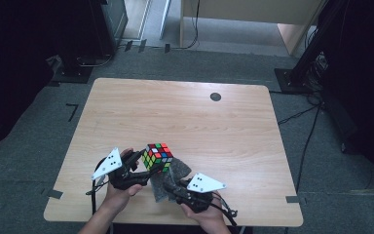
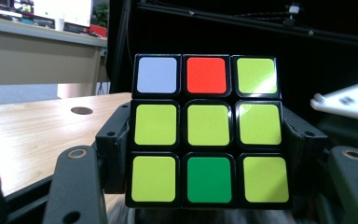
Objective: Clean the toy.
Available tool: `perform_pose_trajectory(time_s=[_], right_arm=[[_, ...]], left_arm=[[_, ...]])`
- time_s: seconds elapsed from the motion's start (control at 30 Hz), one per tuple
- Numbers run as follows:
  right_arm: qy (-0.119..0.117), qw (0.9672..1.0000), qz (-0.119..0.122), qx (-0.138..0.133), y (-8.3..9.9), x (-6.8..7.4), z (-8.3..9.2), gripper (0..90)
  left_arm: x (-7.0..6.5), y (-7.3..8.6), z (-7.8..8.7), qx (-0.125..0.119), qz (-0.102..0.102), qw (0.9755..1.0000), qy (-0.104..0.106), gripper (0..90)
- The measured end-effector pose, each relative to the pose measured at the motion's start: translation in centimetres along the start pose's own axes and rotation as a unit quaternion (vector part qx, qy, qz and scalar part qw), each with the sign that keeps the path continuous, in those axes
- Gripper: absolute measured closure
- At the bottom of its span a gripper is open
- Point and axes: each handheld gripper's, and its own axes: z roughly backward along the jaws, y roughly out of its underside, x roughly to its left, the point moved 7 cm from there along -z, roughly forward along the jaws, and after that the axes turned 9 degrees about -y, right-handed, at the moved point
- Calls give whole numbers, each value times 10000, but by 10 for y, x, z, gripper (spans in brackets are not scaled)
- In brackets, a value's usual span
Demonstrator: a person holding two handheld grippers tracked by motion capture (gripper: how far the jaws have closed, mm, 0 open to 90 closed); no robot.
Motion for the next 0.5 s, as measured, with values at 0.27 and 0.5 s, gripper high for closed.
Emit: perform_pose_trajectory(time_s=[0.27,0.5], right_arm=[[313,9987,231,-340,-10,18,-16,753],[1002,9923,-396,-611,-8,-14,3,761]], left_arm=[[-12,7,-10,89,-65,9999,63,343],[1,-2,-3,-99,135,9998,-66,343]])
